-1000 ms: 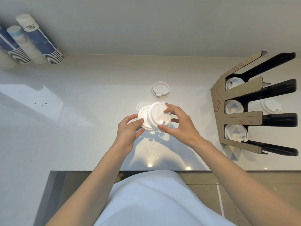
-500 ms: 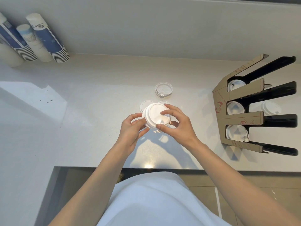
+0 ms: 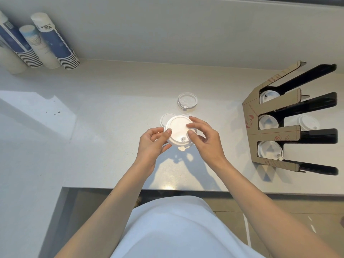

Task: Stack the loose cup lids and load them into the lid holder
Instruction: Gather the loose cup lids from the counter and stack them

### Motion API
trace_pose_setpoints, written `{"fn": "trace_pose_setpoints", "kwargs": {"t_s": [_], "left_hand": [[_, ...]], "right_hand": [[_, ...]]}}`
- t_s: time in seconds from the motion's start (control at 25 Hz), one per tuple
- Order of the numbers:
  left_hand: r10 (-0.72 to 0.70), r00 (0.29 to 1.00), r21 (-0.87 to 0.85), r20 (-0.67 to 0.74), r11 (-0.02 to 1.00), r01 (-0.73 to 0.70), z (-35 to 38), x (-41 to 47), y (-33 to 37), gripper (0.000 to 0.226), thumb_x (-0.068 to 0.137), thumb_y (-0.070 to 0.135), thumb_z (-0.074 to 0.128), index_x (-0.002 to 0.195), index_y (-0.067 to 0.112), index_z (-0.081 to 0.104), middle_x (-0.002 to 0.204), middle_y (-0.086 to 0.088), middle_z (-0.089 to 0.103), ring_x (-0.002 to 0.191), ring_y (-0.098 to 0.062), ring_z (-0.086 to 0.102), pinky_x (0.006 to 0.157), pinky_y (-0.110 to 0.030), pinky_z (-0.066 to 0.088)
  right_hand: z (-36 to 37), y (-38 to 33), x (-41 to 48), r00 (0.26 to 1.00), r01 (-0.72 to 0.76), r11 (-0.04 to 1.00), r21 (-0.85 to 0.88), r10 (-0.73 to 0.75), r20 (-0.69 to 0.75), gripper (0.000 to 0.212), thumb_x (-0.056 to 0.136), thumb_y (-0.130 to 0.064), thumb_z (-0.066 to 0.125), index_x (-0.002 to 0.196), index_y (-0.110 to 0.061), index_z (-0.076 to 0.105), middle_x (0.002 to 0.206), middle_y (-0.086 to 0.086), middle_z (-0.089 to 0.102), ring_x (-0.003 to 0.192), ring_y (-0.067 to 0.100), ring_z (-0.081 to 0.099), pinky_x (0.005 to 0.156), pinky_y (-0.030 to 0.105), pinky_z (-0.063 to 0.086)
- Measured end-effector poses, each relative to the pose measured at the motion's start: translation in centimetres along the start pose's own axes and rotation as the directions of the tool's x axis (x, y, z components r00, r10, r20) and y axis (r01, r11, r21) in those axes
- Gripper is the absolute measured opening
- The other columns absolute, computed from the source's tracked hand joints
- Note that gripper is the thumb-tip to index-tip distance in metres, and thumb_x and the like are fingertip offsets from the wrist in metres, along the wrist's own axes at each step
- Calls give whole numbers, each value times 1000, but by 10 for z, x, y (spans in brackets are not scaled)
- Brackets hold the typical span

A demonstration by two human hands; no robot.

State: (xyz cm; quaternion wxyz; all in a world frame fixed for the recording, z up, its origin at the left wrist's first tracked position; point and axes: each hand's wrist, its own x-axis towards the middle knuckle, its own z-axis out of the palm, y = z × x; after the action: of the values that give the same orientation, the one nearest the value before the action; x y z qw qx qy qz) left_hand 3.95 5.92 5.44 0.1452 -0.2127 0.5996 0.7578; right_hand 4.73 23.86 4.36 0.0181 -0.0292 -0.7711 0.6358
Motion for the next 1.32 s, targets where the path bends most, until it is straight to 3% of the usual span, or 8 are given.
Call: {"fn": "trace_pose_setpoints", "kwargs": {"t_s": [0.32,0.56,0.68,0.84,1.08,1.2,1.32], "left_hand": [[39,999,42,22,998,-40,-3,0,-3,42,94,20,69,134,11,61,120,-12,74,105,-25,75,90,-36,61],[46,999,41,29,998,-47,-5,0,-3,35,96,15,66,131,11,63,119,-13,74,105,-25,74,90,-36,61],[51,998,40,27,998,-52,-5,0,-3,31,95,13,67,127,13,64,119,-14,74,105,-26,74,89,-35,62],[62,998,40,33,997,-63,-7,1,-2,28,94,11,68,122,15,66,120,-14,73,109,-28,72,88,-36,61],[58,998,27,9,998,-58,-10,5,-3,34,93,8,69,126,12,64,122,-13,72,111,-27,71,94,-39,60],[33,999,19,4,999,-33,-10,6,-4,39,92,13,72,129,8,63,120,-13,74,109,-28,73,96,-41,59],[31,999,19,-6,999,-31,-10,6,-7,39,91,14,73,128,6,64,119,-14,74,109,-27,73,96,-40,59]], "right_hand": [[8,-2,-1,994,-53,997,57,58,-94,38,91,-10,67,129,-13,62,128,-2,65,120,11,59,86,9,51],[10,-2,-2,992,-63,996,58,69,-101,39,91,-10,68,129,-11,62,128,0,66,121,13,60,87,8,50],[11,-2,-2,991,-66,995,75,74,-108,35,90,-9,68,125,-12,65,128,1,66,119,15,61,90,13,52],[13,-2,-1,986,-87,992,93,99,-136,29,91,-12,67,120,-14,66,125,2,67,114,18,64,99,33,53],[15,3,1,962,-218,964,155,239,-133,31,91,-21,68,120,-12,64,112,7,71,103,20,70,94,44,57],[15,3,1,950,-256,949,182,282,-134,29,91,-18,69,119,-10,65,102,7,72,86,12,72,87,42,60],[16,0,3,947,-268,944,195,295,-127,28,90,-18,70,117,-12,65,104,9,71,84,14,72,87,41,60]]}}
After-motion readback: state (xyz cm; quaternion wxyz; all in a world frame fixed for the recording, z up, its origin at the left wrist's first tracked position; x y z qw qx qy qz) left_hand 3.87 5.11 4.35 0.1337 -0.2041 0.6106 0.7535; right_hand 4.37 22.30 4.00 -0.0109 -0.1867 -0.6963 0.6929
